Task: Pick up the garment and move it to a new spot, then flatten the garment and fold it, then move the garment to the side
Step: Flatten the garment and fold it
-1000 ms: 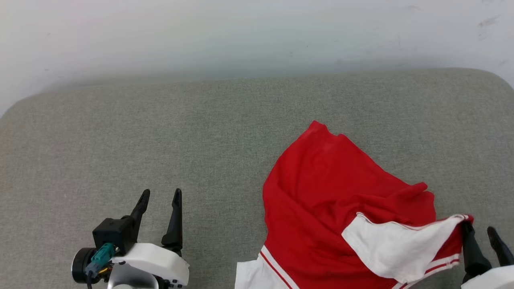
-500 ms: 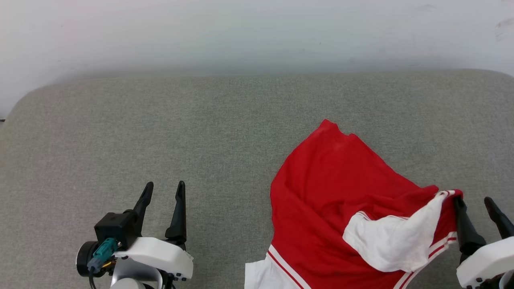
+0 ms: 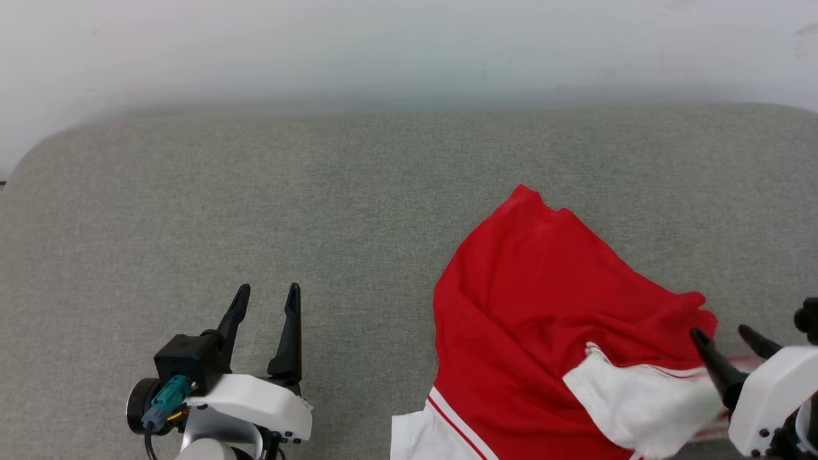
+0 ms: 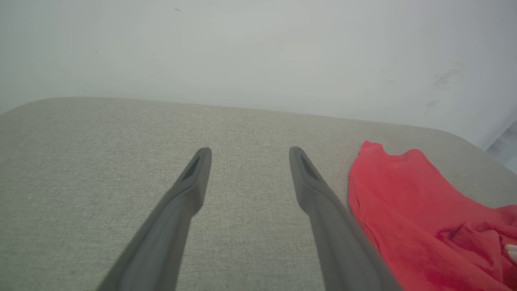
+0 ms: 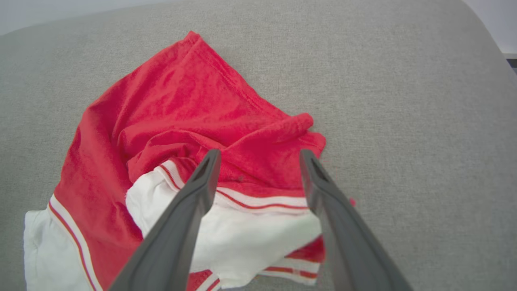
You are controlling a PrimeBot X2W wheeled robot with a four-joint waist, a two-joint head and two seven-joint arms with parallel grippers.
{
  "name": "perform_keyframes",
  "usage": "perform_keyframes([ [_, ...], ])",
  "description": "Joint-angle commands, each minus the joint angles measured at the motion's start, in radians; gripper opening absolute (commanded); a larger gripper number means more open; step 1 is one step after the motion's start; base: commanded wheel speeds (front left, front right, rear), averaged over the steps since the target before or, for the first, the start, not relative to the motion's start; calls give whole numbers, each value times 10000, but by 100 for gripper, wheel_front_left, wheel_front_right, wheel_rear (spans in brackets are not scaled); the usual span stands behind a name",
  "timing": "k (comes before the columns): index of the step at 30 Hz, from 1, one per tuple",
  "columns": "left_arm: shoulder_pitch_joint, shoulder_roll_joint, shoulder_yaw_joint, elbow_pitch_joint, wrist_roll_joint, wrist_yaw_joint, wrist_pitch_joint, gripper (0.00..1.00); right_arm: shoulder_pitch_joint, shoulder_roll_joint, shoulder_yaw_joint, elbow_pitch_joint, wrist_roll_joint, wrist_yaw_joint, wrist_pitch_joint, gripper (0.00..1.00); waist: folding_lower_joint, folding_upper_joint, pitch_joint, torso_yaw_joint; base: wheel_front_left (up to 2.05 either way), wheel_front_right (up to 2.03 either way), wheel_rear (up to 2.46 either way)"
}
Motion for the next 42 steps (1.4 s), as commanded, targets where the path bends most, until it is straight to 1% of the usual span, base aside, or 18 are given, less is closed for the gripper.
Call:
perform_keyframes([
  [1,-182,-46,13,-10,21,-56,-51,100,-374,-215,-9,-24,193,-9,508,100,0,0,133,89,0,0,0],
  [5,-301,-76,12,-51,58,-120,-57,100,-946,-571,-102,176,376,-7,1228,100,0,0,493,278,0,0,0],
  [7,-429,-94,42,-49,84,-146,-64,100,-1279,-692,-112,474,505,-7,1509,100,0,0,709,374,0,0,0],
  [14,-821,-283,25,27,200,-347,-92,100,-2161,-1108,126,2126,750,-9,2127,100,0,0,1404,794,0,0,0],
  [23,-1015,-475,141,215,317,-530,-118,100,-2449,-813,699,4095,985,-7,2514,100,0,0,1758,1004,0,0,0],
  [24,-1019,-494,155,242,333,-541,-120,100,-2510,-782,790,4281,1071,-6,2486,49,0,0,1768,1001,0,0,0],
  [25,-1034,-518,169,268,345,-565,-122,100,-2596,-781,906,4413,1096,-4,2440,8,0,0,1766,998,0,0,0],
  [26,-1053,-542,182,290,352,-581,-124,100,-2698,-781,1010,4451,1141,-4,2327,0,0,0,1762,998,0,0,0],
  [30,-1082,-627,212,371,386,-637,-127,100,-3161,-961,1214,4420,1209,-6,1987,0,0,0,1698,987,0,0,0],
  [34,-1079,-721,276,422,429,-703,-120,100,-4131,-1374,1608,3975,1129,-6,1319,0,0,0,1667,980,0,0,0],
  [35,-1156,-788,308,431,496,-762,-120,100,-4903,-1483,2111,3789,1022,-6,946,0,0,0,1741,1028,0,0,0],
  [38,-1253,-931,317,458,576,-882,-121,100,-5887,-1621,2600,3761,962,-6,642,0,0,0,1894,1171,0,0,0],
  [42,-1478,-1130,361,497,673,-1060,-113,100,-7253,-1664,3139,4157,874,-7,202,0,0,0,2201,1494,0,0,0],
])
